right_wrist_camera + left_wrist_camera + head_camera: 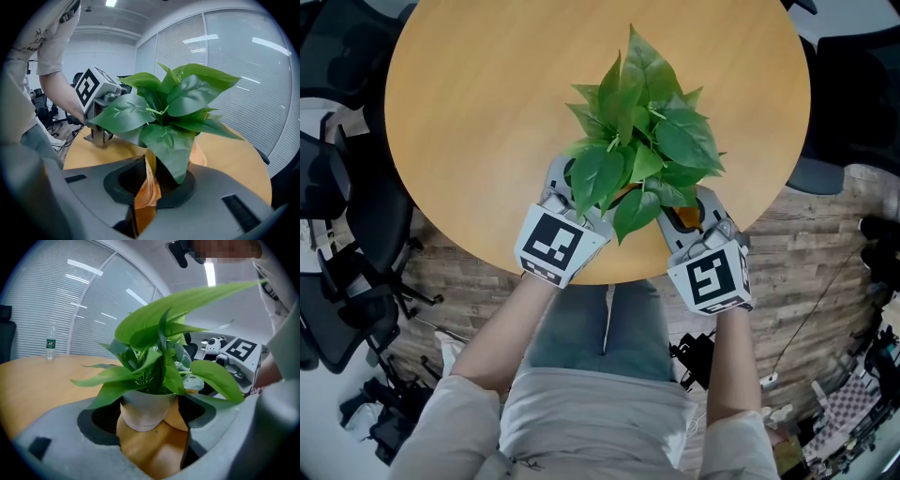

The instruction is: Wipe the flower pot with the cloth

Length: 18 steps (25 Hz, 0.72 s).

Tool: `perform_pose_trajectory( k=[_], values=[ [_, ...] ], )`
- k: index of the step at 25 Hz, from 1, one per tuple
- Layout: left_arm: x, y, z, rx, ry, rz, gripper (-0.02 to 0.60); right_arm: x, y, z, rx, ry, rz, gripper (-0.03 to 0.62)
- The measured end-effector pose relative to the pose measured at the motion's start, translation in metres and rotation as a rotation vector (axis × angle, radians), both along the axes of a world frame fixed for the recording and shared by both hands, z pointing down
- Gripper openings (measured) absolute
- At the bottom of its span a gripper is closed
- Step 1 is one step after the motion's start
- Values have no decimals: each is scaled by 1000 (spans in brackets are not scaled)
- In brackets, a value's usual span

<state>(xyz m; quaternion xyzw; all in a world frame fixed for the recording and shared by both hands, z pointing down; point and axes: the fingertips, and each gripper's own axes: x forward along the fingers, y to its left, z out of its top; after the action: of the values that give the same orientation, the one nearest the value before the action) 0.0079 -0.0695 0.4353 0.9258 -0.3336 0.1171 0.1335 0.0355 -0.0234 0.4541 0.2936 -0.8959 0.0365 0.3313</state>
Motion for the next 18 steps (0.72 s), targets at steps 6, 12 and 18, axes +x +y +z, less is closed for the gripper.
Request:
perform_pose_trajectory(
  k=[6,12,18],
  values=[
    [-2,3,0,-14,-1,-111,393,-2,0,1,-15,-47,19,44],
    [-3,2,0,-11,8,-131,393,-2,-3,0,-15,-71,21,44],
    [-7,12,14,-51,-3,80,421,8,-2,-1,-36,-83,33,44]
  ],
)
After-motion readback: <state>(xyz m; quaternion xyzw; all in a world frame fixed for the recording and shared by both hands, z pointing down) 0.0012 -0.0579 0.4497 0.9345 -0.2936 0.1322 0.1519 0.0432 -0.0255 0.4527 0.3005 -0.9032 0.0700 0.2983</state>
